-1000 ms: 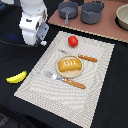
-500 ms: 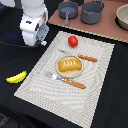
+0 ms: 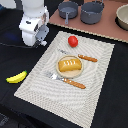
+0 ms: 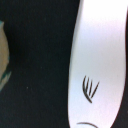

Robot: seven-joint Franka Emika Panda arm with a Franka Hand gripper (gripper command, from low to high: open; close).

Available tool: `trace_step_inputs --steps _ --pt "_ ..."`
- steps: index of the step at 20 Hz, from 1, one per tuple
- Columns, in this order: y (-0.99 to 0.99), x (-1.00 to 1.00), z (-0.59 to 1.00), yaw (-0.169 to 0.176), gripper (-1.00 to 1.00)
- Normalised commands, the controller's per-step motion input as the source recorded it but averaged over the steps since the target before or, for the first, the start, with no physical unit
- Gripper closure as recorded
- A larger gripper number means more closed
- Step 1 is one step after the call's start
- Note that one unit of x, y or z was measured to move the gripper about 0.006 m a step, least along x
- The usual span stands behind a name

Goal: Interact with the objects in diverse but meaningful ways.

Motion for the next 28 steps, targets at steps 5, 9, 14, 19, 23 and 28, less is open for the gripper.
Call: trace_step_inputs --steps 5,9,14,19,23,28 --pt "0.13 -0.26 -0.28 0.000 1.00" --pt "0.12 -0.25 -0.26 0.000 1.00" --pt "0.07 -0.22 -0.15 0.000 1.00" --pt "0.05 -0.08 0.62 -0.019 1.00" --pt "0.00 0.30 1.00 -0.028 1.00" --pt "-0.03 0.44 0.60 -0.041 1.00"
